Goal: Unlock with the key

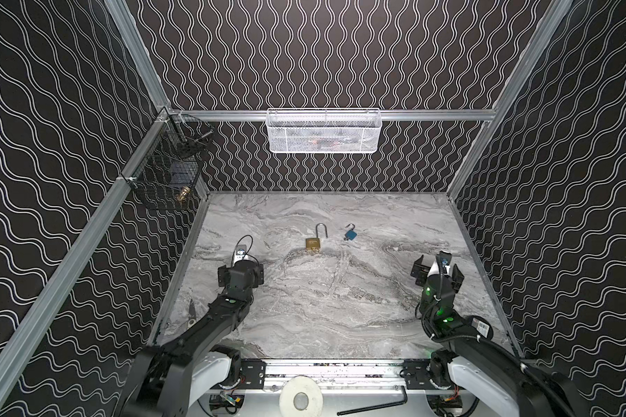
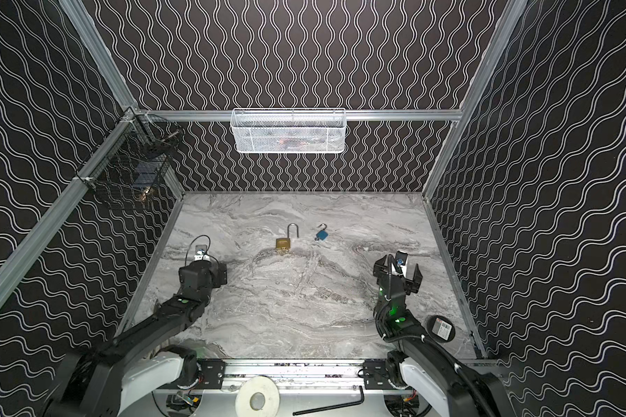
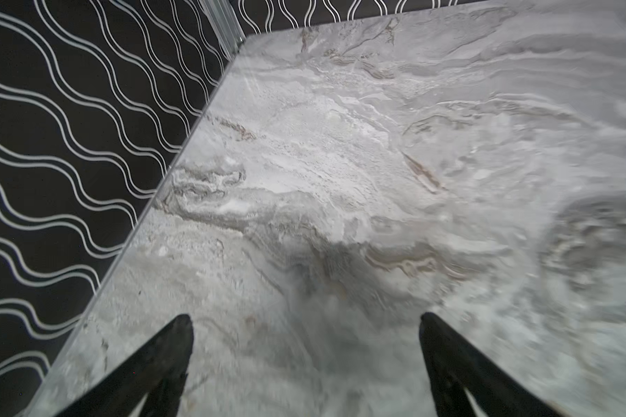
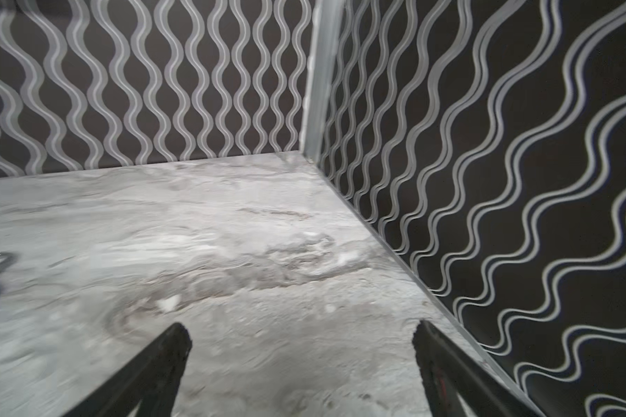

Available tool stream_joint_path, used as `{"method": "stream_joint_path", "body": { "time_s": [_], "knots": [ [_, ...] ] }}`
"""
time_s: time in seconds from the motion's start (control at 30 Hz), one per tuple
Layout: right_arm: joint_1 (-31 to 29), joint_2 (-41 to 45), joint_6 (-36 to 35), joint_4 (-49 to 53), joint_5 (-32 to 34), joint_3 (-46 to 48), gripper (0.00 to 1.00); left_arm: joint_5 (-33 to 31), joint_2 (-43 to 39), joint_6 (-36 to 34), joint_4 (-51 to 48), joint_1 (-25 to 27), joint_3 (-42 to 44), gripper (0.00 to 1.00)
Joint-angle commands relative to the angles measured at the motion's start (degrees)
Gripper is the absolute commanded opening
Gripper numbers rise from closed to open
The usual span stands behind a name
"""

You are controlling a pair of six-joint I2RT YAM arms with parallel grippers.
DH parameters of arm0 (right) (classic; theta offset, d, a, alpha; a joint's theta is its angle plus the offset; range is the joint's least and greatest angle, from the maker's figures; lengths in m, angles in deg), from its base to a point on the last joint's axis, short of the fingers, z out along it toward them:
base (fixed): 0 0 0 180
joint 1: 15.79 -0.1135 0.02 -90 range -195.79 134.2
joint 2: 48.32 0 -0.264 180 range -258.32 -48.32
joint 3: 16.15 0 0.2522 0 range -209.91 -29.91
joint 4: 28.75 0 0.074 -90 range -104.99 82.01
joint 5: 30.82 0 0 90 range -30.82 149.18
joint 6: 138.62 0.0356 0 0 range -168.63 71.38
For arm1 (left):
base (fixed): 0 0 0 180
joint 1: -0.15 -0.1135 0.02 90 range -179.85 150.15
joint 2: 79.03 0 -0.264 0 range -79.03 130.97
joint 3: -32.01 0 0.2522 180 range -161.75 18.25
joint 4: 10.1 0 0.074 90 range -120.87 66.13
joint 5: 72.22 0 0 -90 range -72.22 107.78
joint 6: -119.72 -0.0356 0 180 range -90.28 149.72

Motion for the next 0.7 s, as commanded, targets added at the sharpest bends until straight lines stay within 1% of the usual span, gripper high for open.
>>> {"method": "stream_joint_path", "body": {
  "time_s": [0.0,0.03,0.1,0.13,0.2,0.23,0.27,0.3,0.33,0.37,0.4,0.43,0.47,0.5,0.53,0.57,0.6,0.63,0.67],
  "knots": [
    [6.5,-6.2,2.9,-18.5,-10.3,3.3,0.99,-2.6,8.3,-10.7,29.7,-0.1,3.7,0.99],
    [8.8,-9.0,4.5,-20.9,-12.8,3.8,0.99,-3.0,11.9,-13.7,36.0,-0.3,3.9,0.99],
    [10.3,-13.9,3.9,-26.3,-14.4,3.7,0.99,-0.6,17.4,-15.9,43.0,-0.6,3.3,0.99],
    [10.6,-16.0,3.3,-29.5,-16.5,3.6,0.99,-2.8,19.7,-16.8,41.8,-0.6,0.9,0.99],
    [12.0,-22.2,2.9,-37.4,-21.4,3.4,0.99,-1.5,21.6,-17.3,34.4,-0.9,-3.3,0.99],
    [13.1,-26.2,2.3,-42.3,-25.1,3.2,0.99,-1.8,22.7,-18.8,36.3,-0.9,-3.6,0.99],
    [13.3,-29.8,1.9,-44.9,-26.3,2.9,0.99,-2.0,22.8,-19.1,37.8,-0.8,-3.0,0.99],
    [13.5,-33.6,2.0,-48.1,-27.4,2.9,0.99,-0.6,21.0,-18.2,38.3,-0.7,-1.6,0.99],
    [13.7,-37.8,0.6,-54.6,-28.8,3.4,0.99,1.3,18.2,-15.5,37.8,-0.9,0.0,0.99],
    [13.6,-39.1,-0.4,-58.6,-29.8,4.1,0.99,3.8,15.5,-11.8,37.4,-1.0,1.9,0.99],
    [13.7,-37.1,0.0,-56.2,-31.3,4.6,0.99,11.5,13.7,-8.6,40.4,-2.8,4.7,0.99],
    [13.8,-34.7,0.7,-51.4,-32.0,4.2,0.99,15.4,14.0,-9.5,42.4,-3.4,5.8,0.99],
    [13.8,-33.4,0.6,-47.1,-32.6,3.1,0.99,14.4,15.4,-9.8,43.4,-3.4,5.5,0.99],
    [13.8,-33.4,-0.3,-44.0,-33.6,1.3,0.99,12.6,18.1,-9.6,46.7,-3.9,5.5,0.99],
    [13.8,-34.1,-1.1,-42.3,-34.9,-0.1,0.99,11.8,22.0,-8.9,52.1,-4.9,5.7,0.99],
    [13.8,-35.3,-1.8,-41.8,-35.5,-1.4,0.99,12.3,26.9,-7.0,54.5,-6.3,5.4,0.99],
    [13.8,-35.5,-1.4,-40.6,-34.9,-2.5,0.99,14.4,33.1,-7.8,61.0,-7.8,4.5,0.99],
    [13.8,-34.8,-0.4,-37.4,-32.8,-3.5,0.99,15.6,33.6,-8.1,62.2,-8.0,4.1,0.99],
    [13.9,-34.4,1.2,-33.4,-30.9,-5.2,0.99,16.8,28.1,-6.0,49.9,-8.4,2.7,0.99]
  ]
}}
